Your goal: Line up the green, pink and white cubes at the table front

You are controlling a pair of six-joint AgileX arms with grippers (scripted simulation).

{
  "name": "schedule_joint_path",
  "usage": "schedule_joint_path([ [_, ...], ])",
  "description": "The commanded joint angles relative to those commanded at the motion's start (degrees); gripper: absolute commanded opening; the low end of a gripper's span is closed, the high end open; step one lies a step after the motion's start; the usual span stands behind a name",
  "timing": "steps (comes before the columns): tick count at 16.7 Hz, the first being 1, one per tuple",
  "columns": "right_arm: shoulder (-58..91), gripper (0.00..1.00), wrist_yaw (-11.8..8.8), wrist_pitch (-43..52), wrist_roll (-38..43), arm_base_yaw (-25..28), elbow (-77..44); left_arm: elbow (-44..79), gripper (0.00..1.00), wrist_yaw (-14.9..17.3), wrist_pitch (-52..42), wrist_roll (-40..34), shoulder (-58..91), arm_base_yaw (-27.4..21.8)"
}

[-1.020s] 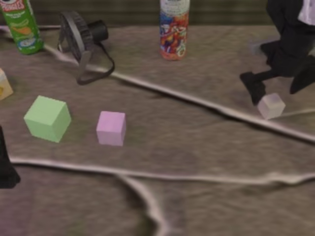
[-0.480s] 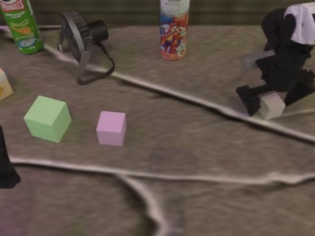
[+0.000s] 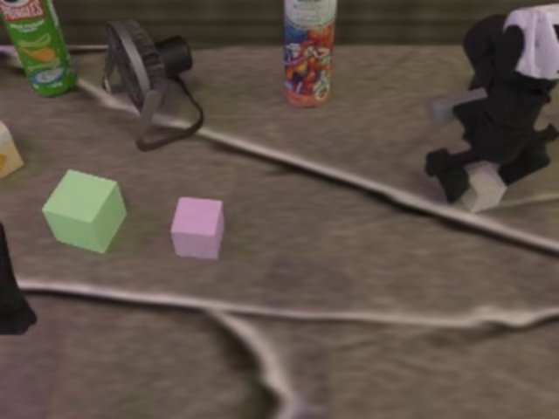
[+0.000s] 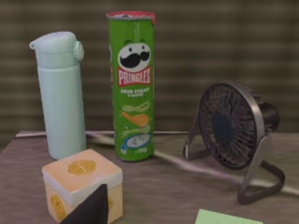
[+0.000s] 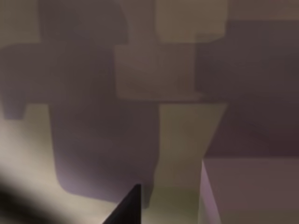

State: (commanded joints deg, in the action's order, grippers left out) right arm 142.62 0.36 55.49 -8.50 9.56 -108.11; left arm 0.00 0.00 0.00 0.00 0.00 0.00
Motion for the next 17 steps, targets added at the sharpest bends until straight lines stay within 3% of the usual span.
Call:
schedule_joint_path([
  [5, 0.0, 0.02, 0.0, 0.0, 0.0, 0.0, 0.0, 0.0, 1.00, 0.0, 0.0, 0.0, 0.0, 0.0],
  [17, -2.5, 0.00, -0.3, 2.9, 0.1, 0.1, -2.5, 0.0, 1.00, 0.0, 0.0, 0.0, 0.0, 0.0],
])
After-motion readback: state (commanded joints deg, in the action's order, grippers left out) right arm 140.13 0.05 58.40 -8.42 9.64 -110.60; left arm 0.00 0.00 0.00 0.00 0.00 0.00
